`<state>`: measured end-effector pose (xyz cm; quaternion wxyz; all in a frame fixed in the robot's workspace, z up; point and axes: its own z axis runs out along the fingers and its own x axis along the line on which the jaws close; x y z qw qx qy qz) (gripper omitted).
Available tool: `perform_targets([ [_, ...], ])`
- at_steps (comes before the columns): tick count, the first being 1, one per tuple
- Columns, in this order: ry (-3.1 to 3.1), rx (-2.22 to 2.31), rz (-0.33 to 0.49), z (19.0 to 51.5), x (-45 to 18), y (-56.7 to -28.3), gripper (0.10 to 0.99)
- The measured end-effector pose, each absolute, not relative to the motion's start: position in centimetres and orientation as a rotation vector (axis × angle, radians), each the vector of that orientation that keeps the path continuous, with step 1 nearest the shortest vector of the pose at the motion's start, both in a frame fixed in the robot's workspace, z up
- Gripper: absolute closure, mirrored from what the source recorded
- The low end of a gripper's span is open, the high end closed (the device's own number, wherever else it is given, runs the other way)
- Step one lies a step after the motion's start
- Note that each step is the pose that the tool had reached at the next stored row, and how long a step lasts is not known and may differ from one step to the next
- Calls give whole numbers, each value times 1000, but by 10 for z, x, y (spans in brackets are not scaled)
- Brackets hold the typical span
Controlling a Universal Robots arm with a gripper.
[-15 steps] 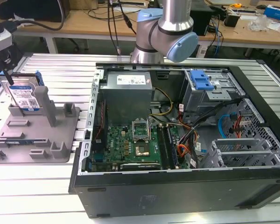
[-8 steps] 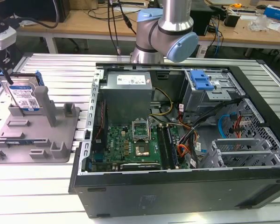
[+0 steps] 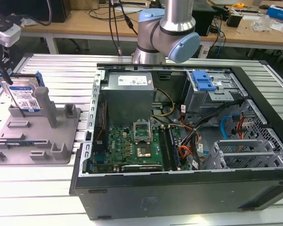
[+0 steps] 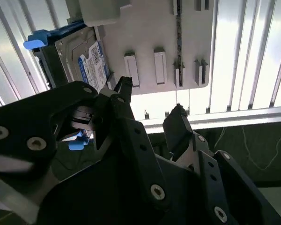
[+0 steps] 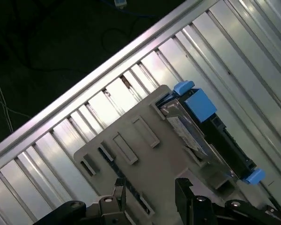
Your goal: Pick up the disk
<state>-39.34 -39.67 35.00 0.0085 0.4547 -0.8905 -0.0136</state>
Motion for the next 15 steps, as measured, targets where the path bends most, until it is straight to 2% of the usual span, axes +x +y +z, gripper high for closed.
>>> perform_targets([
  [15,-2476,1904,-33,349,-393,-397,545],
])
